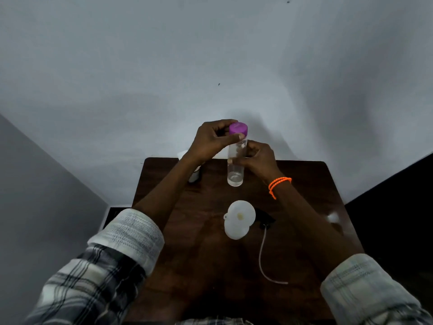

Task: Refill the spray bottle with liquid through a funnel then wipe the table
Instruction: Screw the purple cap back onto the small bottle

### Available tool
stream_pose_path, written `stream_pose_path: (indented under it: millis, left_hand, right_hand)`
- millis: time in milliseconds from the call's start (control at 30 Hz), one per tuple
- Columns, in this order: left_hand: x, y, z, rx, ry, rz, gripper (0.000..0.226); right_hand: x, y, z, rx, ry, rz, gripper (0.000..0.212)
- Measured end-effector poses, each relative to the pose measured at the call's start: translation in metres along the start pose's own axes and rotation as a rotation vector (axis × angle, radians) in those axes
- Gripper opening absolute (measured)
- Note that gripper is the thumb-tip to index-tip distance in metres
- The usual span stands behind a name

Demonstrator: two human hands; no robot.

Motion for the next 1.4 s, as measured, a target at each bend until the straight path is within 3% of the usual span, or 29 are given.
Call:
stream_pose_path:
  millis: [133,233,700,1100,1267,1400]
  left_hand:
    - [0.016,0.001,0.035,0.160,0.007,0.053,0.055]
    - [0.021,0.001,0.064,0.192,-0.030,0.105,0.059]
    - [0.030,-0.002,0.172,0.320,-0.188,-0.041,0.044]
    - [0.030,-0.007,0.205,0.355,-0.251,-0.154,0.043]
    - [0.024,-0.009,0.208,0.370,-0.274,-0.158,0.066]
    - [0.016,-0.012,0.209,0.391,-0.275,-0.172,0.070]
  right_hand:
    - [0.026,0.031,-0.024,-0.185,0.030,0.028,0.035]
    - [0.035,0.050,-0.042,-0.197,0.064,0.051,0.043]
    - [0.070,0.115,-0.119,-0.358,0.184,0.113,0.052]
    - [0.077,0.133,-0.134,-0.305,0.187,0.117,0.044]
    - [0.073,0.128,-0.133,-0.288,0.181,0.145,0.056]
    - [0.066,0.120,-0.135,-0.254,0.179,0.138,0.066]
Point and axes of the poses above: each hand's wrist, its own x-axis towards the middle knuckle, its own y-axis out of the palm, z = x × y, the point moved 7 cm from there along x, towards the middle knuckle, and after that the axes turned 14 degrees about -z, right-handed, at the moved point
